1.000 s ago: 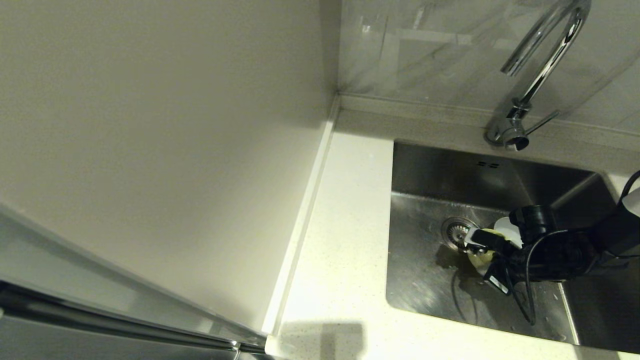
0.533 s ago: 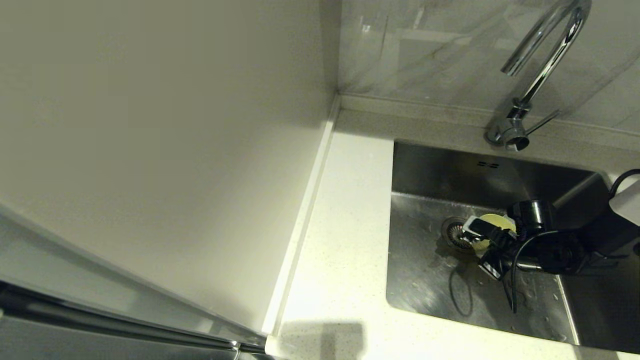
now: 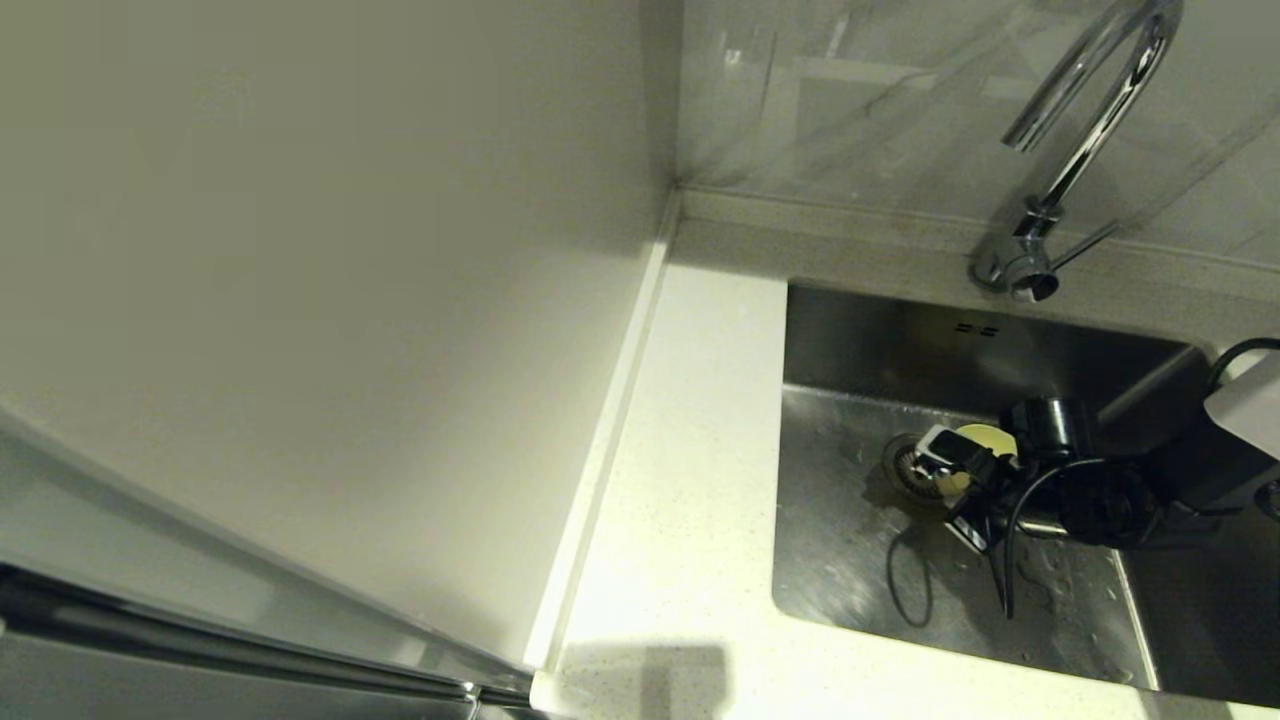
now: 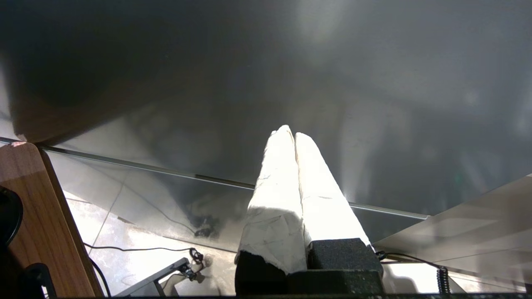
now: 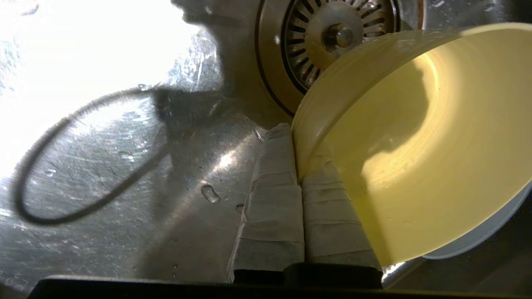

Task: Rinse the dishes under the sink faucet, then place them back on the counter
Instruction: Put a bowl into the sink

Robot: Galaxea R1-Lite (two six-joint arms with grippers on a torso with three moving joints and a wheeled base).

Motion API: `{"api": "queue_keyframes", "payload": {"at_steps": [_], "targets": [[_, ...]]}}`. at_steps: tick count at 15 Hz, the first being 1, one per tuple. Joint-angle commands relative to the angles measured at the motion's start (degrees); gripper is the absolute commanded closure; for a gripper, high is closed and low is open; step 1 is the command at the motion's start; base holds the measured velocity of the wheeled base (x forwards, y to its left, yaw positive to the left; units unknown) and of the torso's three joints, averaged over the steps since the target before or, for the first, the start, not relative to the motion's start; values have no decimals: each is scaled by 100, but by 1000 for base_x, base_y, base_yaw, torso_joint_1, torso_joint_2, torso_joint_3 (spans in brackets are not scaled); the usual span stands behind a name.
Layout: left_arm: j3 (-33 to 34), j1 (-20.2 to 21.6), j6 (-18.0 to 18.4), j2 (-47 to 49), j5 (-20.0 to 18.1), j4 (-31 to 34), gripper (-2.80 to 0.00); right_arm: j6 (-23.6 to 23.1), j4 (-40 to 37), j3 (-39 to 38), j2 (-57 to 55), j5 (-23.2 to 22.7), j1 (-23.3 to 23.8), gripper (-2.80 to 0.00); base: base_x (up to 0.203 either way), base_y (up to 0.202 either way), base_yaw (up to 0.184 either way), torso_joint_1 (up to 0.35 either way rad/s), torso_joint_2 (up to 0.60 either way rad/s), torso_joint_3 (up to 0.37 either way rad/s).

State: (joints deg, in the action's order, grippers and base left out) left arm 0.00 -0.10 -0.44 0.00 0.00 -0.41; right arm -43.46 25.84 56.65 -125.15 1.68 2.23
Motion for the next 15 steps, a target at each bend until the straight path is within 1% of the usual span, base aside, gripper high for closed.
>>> {"api": "queue_keyframes", "payload": {"at_steps": [1, 4, 7, 10, 15], "targets": [[18, 1, 0, 0, 0, -2, 0, -43, 4, -87, 166, -12, -3, 0, 0, 0, 0, 0, 0, 0], [18, 1, 0, 0, 0, -2, 0, -58, 0, -461, 454, 36, 3, 0, 0, 0, 0, 0, 0, 0], [18, 1, 0, 0, 0, -2, 0, -70, 0, -909, 552, 280, 49, 0, 0, 0, 0, 0, 0, 0], [18, 1, 0, 0, 0, -2, 0, -167, -2, -1159, 550, 281, 49, 0, 0, 0, 0, 0, 0, 0], [18, 1, 0, 0, 0, -2, 0, -236, 28, -1174, 231, 272, -29, 0, 0, 0, 0, 0, 0, 0]]}}
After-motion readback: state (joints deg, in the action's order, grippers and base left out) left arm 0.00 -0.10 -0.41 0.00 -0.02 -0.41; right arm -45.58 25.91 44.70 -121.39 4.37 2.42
